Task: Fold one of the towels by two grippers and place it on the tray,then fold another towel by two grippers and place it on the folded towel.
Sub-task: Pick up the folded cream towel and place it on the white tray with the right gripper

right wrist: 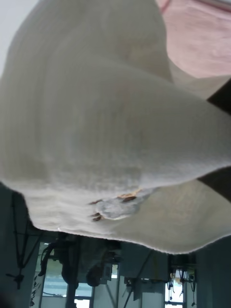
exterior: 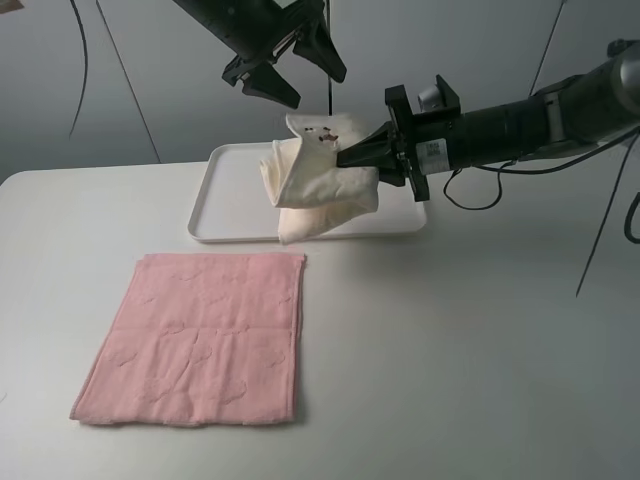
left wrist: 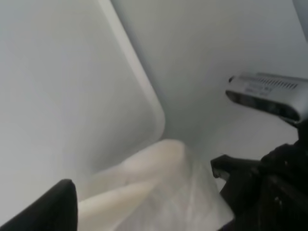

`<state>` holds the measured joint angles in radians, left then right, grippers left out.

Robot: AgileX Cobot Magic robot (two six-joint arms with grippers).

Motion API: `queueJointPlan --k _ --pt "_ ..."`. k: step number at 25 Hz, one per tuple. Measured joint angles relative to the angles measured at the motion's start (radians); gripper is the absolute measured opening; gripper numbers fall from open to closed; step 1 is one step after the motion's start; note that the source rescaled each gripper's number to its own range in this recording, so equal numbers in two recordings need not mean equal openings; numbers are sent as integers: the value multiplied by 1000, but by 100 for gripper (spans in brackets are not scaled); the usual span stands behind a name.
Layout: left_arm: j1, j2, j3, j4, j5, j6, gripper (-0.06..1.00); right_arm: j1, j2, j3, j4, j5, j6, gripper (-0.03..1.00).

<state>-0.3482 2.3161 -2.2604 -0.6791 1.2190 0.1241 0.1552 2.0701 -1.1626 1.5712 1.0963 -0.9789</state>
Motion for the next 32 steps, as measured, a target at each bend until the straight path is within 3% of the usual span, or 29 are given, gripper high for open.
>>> queueJointPlan --k 8,23,32 --pt "21 -2 27 -53 -2 56 97 9 126 -153 -66 -34 79 9" --pt "96 -25 33 -23 0 60 97 23 412 -616 -54 -56 229 9" --pt "97 -25 33 -23 0 71 97 32 487 -667 -105 -190 242 9"
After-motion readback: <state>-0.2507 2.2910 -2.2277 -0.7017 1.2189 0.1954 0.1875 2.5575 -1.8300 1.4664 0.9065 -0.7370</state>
